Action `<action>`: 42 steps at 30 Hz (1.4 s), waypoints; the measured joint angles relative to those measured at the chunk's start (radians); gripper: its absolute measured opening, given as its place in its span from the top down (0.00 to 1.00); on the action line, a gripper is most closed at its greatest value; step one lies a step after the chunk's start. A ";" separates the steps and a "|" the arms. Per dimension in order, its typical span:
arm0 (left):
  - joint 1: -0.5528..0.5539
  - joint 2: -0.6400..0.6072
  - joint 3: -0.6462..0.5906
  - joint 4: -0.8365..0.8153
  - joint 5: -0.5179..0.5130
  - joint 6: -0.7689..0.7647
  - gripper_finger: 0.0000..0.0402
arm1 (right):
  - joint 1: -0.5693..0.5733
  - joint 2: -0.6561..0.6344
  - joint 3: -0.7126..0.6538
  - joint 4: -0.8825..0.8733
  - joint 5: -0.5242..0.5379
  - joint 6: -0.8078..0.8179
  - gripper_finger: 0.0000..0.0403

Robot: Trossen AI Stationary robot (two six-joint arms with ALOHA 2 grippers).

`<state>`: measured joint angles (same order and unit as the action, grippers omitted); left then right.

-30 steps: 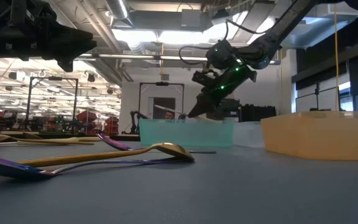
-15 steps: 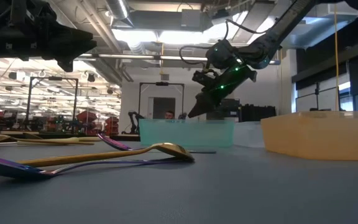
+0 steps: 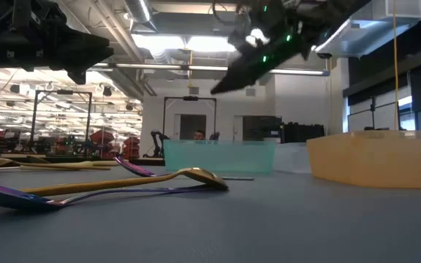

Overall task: Sort silverware by color (type)
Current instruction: Put the yellow table knife into the green bin

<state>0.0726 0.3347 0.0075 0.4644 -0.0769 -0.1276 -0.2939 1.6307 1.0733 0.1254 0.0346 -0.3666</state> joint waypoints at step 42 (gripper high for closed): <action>-0.145 0.610 0.286 -0.059 -0.236 -0.019 0.71 | 0.452 -0.137 -0.353 0.260 -0.058 -0.002 0.62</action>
<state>-0.0719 0.9443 0.2937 0.4051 -0.3133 -0.1467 0.1585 1.4936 0.7207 0.3851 -0.0231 -0.3687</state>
